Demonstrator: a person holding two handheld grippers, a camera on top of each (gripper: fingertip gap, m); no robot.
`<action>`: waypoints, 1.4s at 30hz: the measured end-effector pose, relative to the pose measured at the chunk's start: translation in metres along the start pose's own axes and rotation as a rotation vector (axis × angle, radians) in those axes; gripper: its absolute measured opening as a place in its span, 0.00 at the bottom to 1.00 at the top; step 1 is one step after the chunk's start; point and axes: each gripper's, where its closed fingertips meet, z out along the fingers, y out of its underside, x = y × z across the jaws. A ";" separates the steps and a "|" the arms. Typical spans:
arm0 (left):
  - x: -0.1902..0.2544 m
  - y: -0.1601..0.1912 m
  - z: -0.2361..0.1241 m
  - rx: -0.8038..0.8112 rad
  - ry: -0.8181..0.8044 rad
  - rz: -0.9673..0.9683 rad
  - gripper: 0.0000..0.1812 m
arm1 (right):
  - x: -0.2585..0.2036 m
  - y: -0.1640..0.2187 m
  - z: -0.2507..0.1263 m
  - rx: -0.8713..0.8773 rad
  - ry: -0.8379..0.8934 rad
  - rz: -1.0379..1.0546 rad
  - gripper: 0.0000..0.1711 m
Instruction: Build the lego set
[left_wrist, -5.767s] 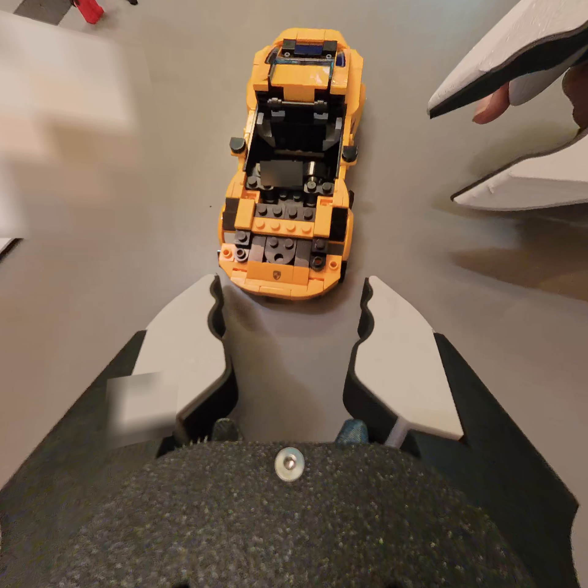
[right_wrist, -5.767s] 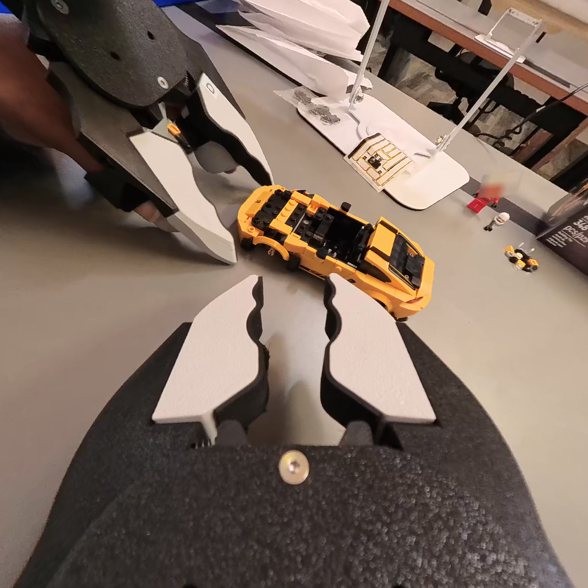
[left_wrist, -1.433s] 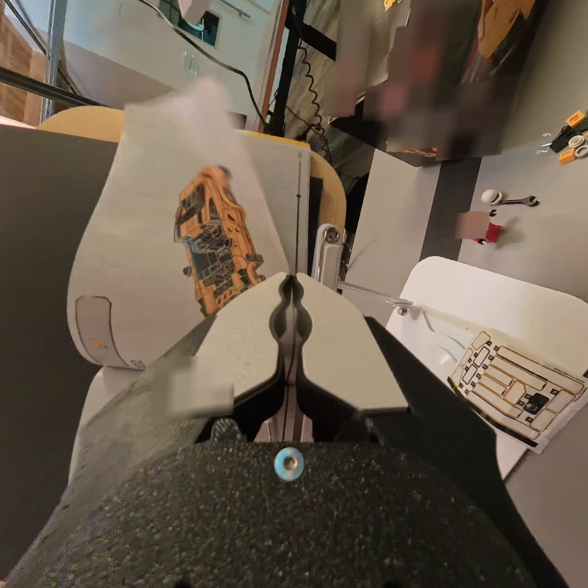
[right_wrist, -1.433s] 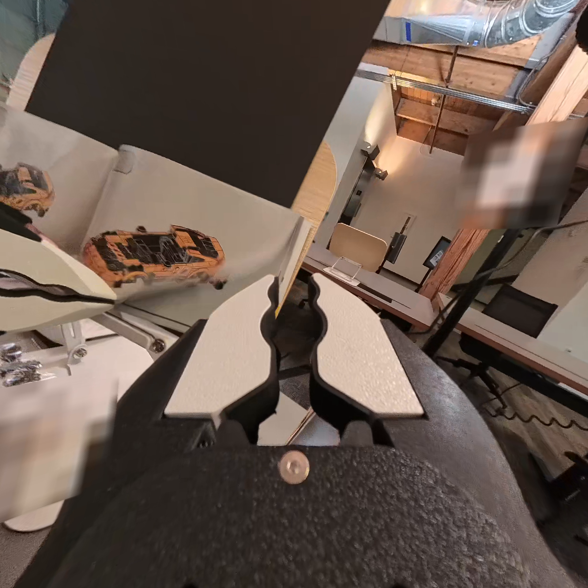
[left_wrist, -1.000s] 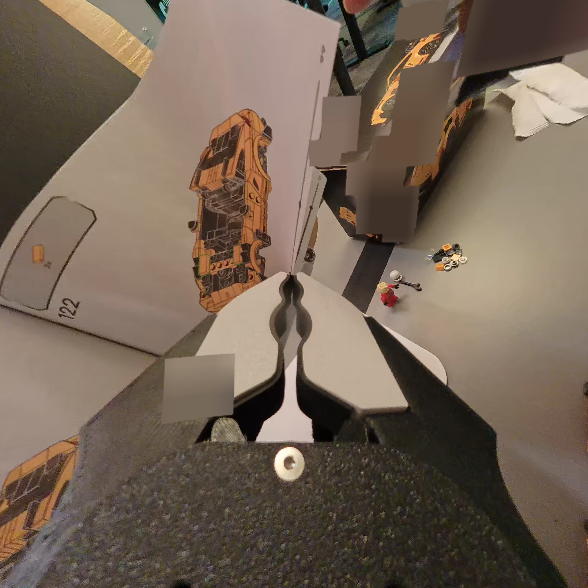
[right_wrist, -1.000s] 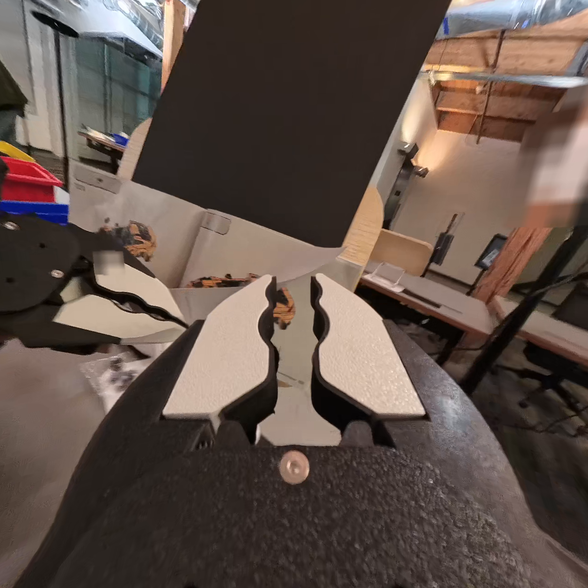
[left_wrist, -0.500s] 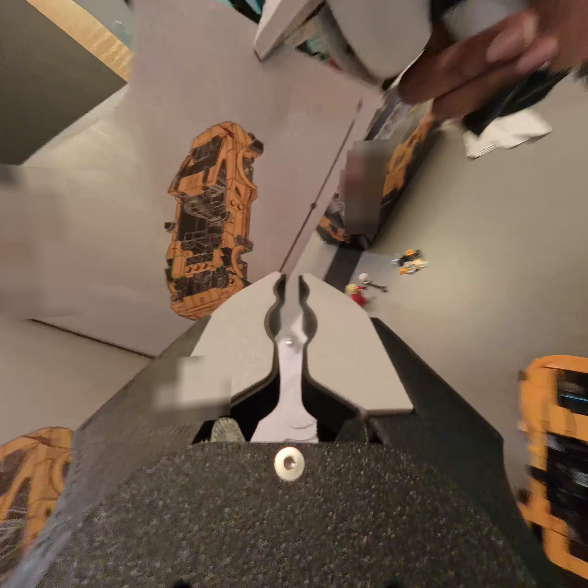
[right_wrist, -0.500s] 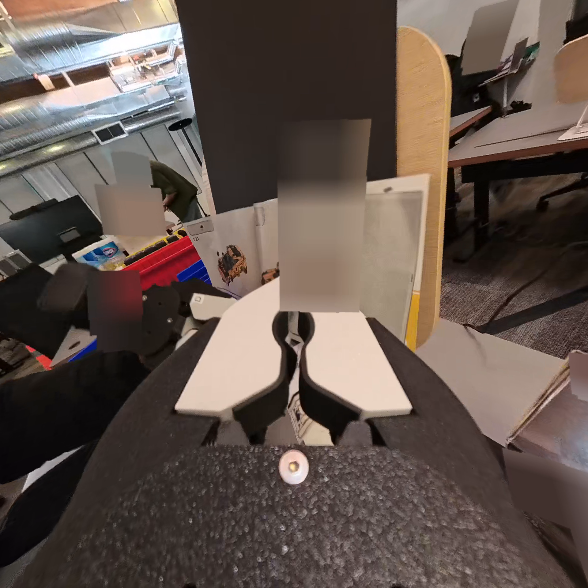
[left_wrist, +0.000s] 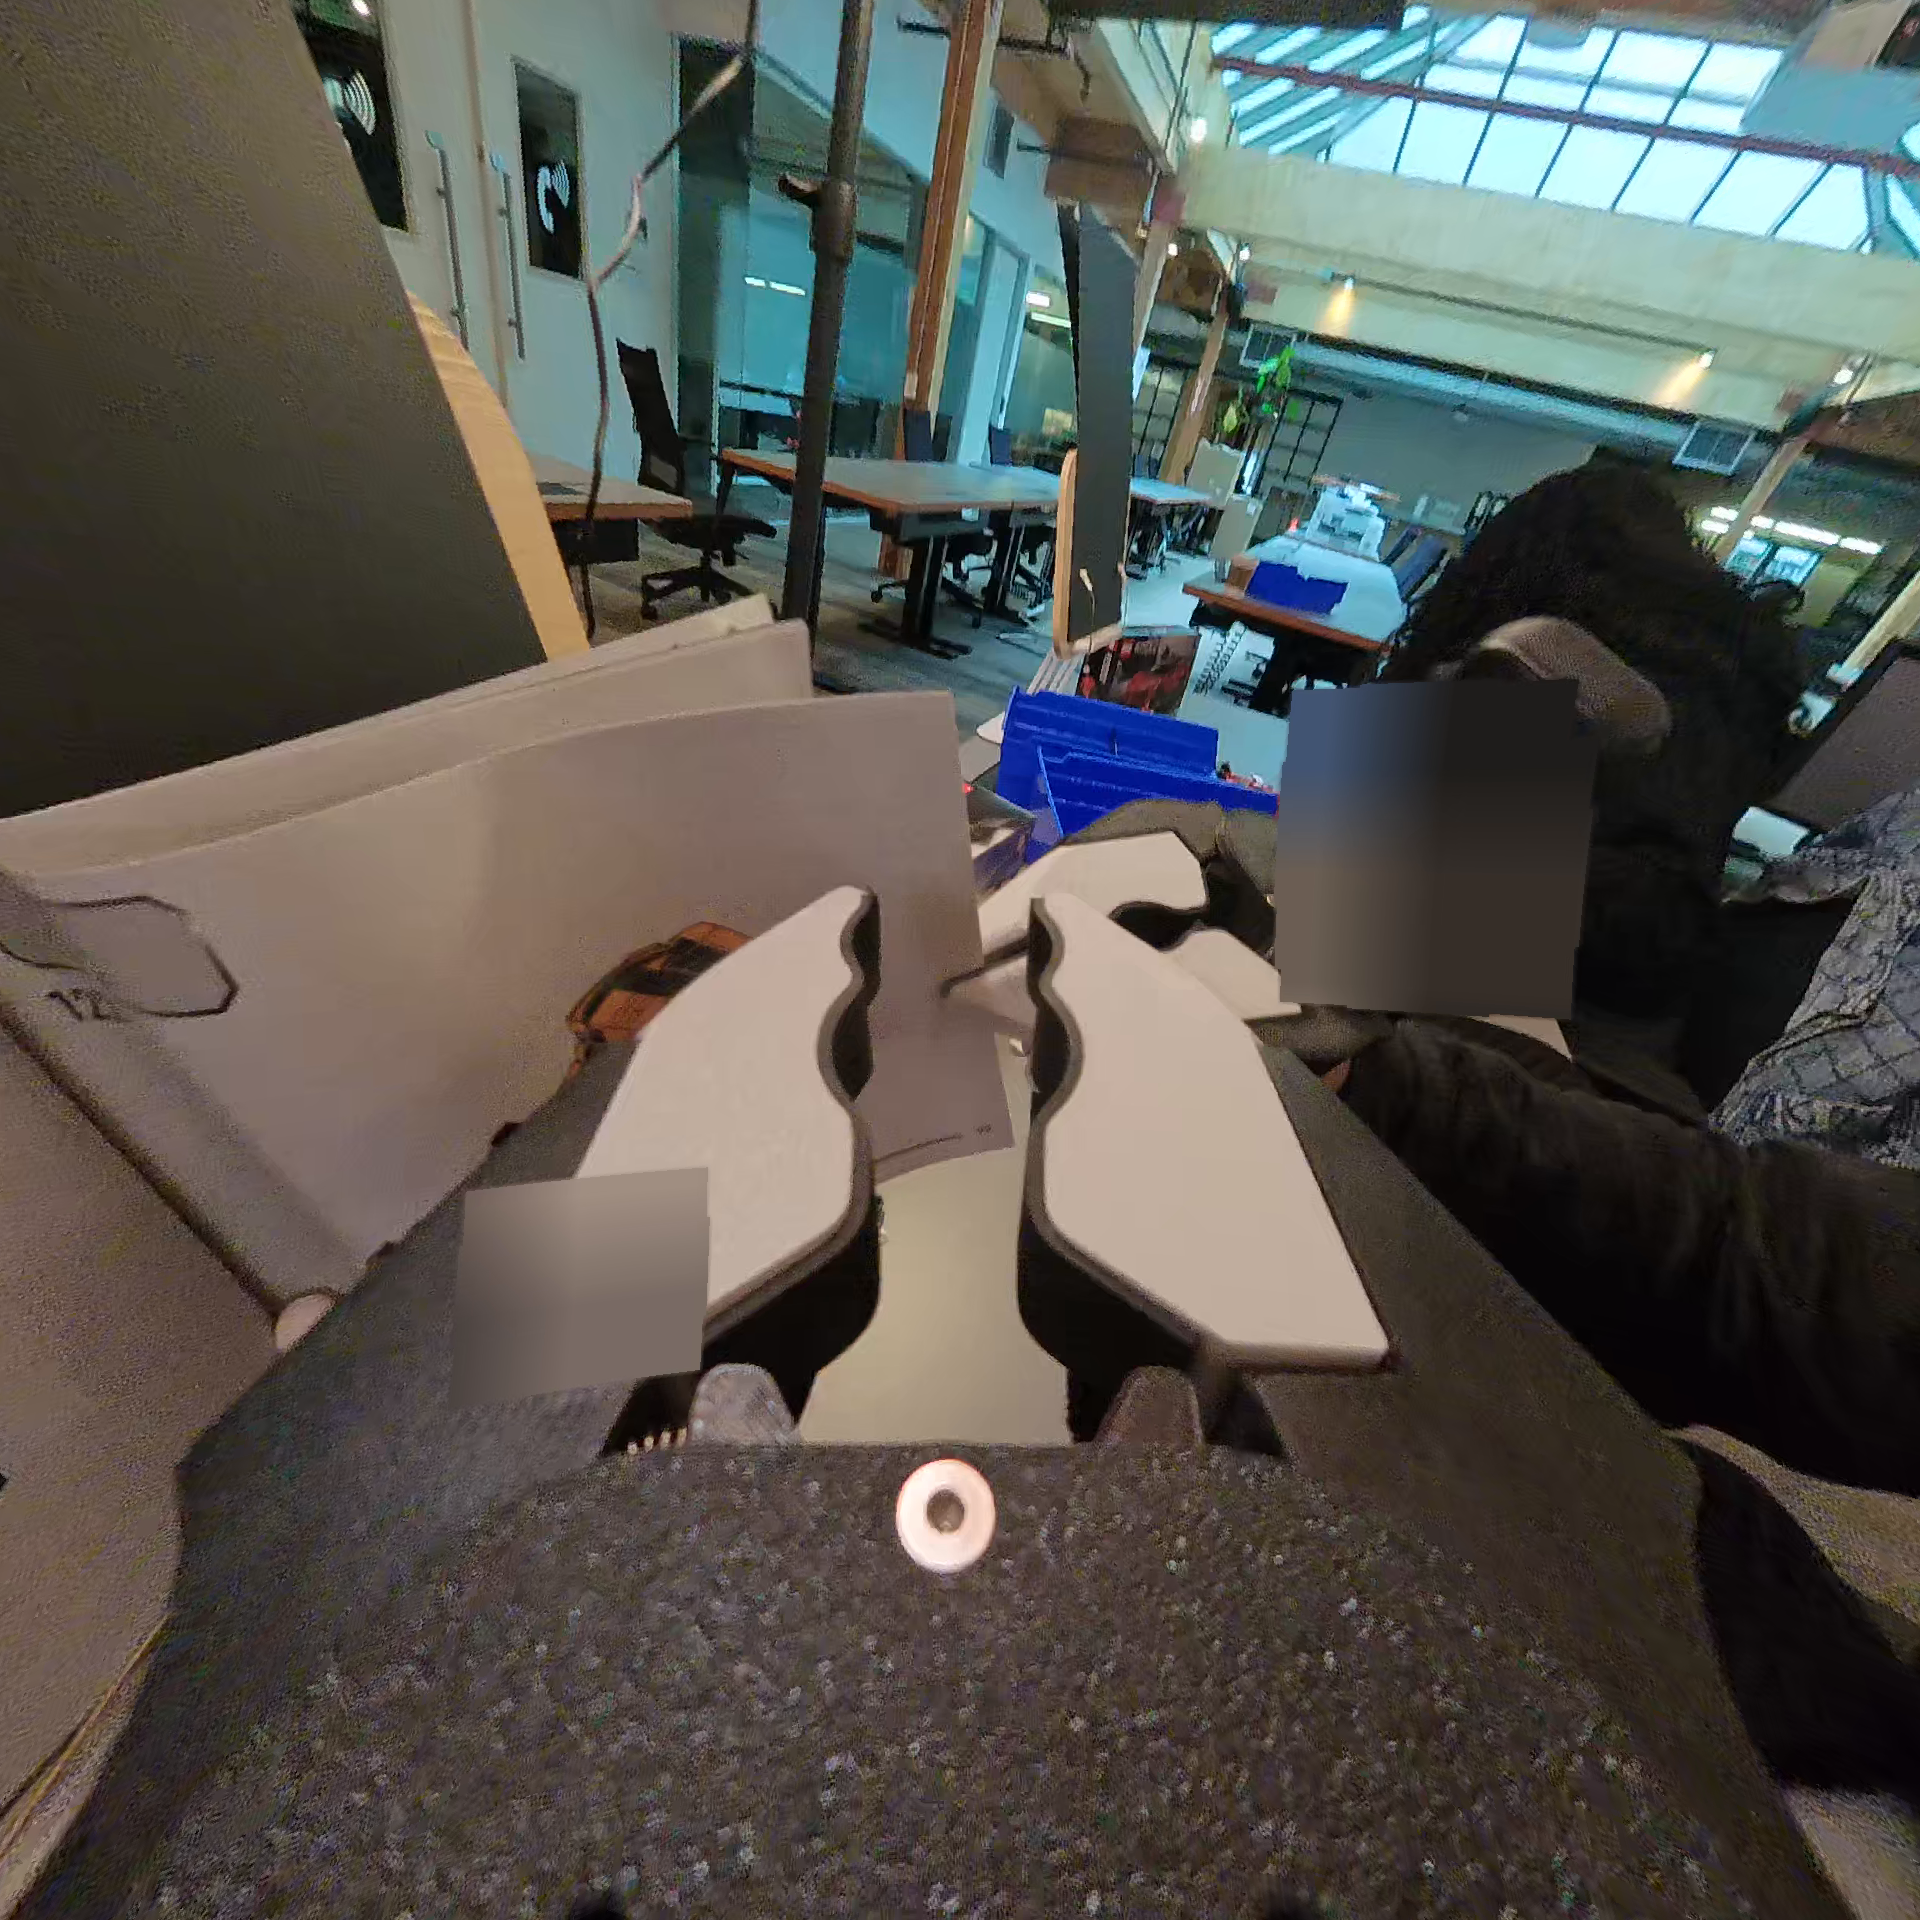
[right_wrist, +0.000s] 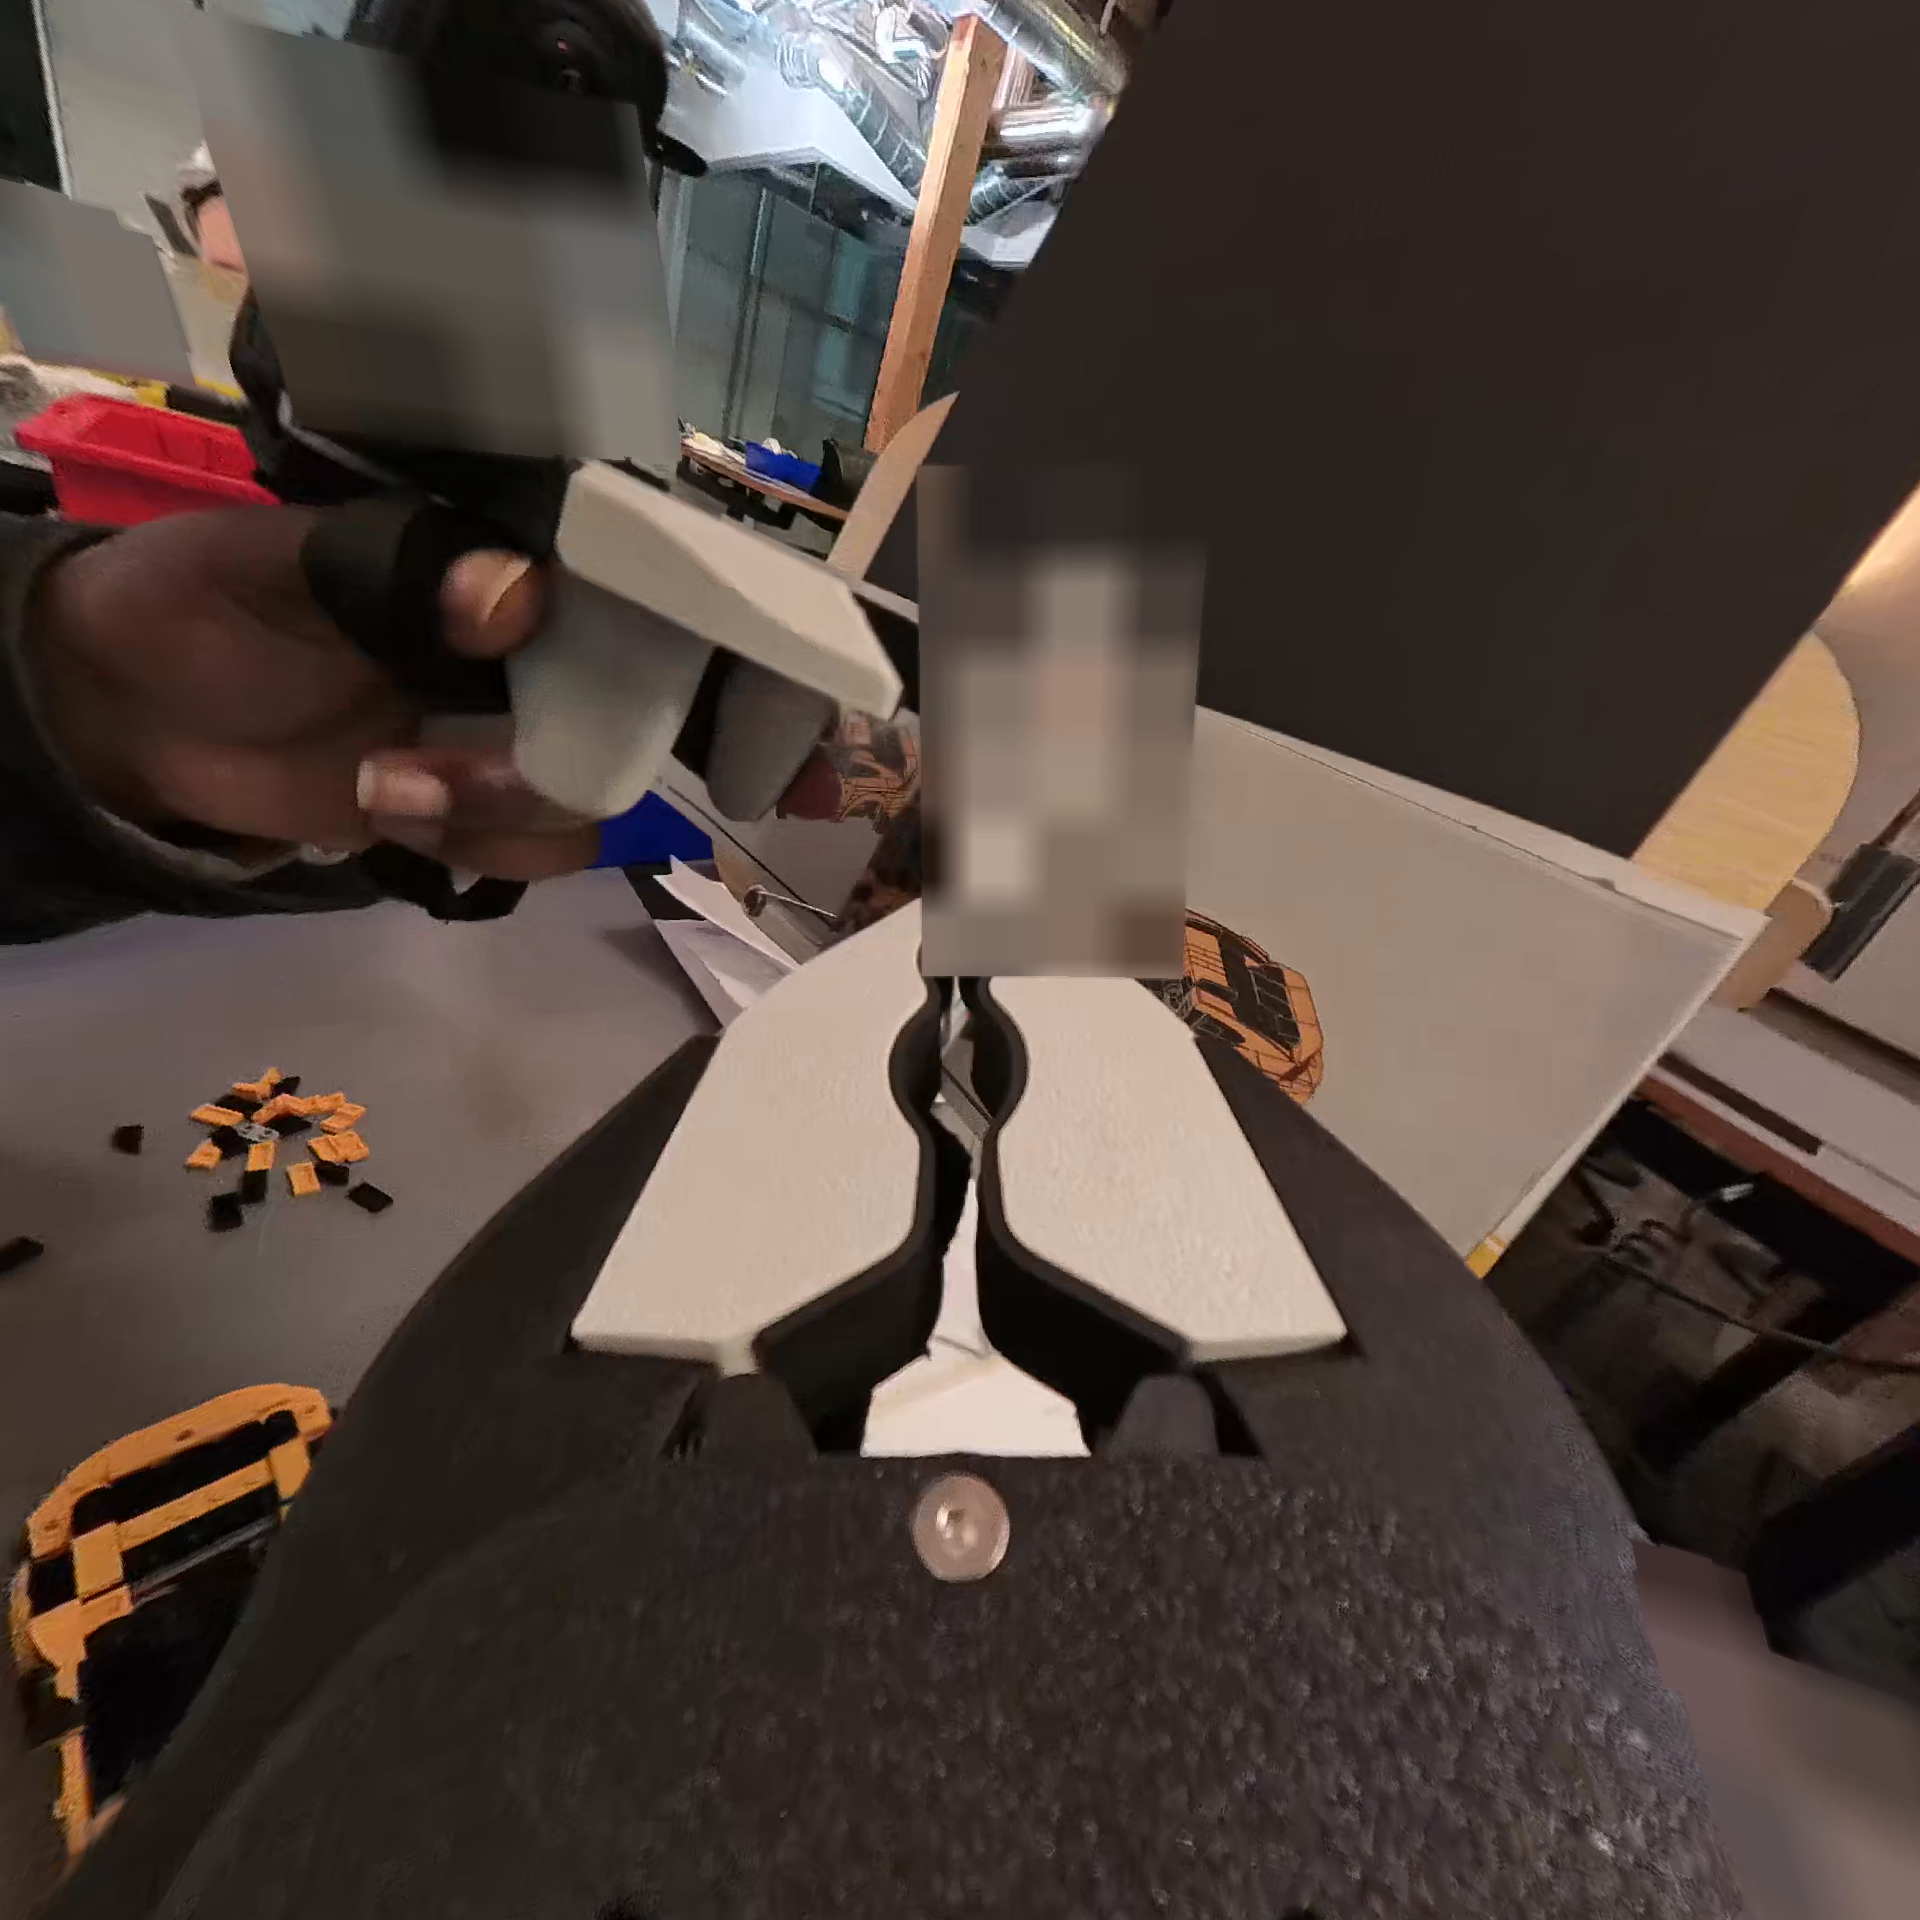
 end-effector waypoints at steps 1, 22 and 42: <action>-0.001 -0.001 -0.002 0.007 -0.007 -0.001 0.13 | -0.001 0.000 0.000 -0.001 0.009 -0.020 0.00; 0.003 0.006 -0.006 0.011 0.064 0.092 0.01 | -0.019 0.003 0.005 0.004 0.004 -0.103 0.00; -0.001 0.009 -0.003 -0.013 0.021 0.170 0.14 | -0.017 0.004 0.004 0.004 0.002 -0.080 0.00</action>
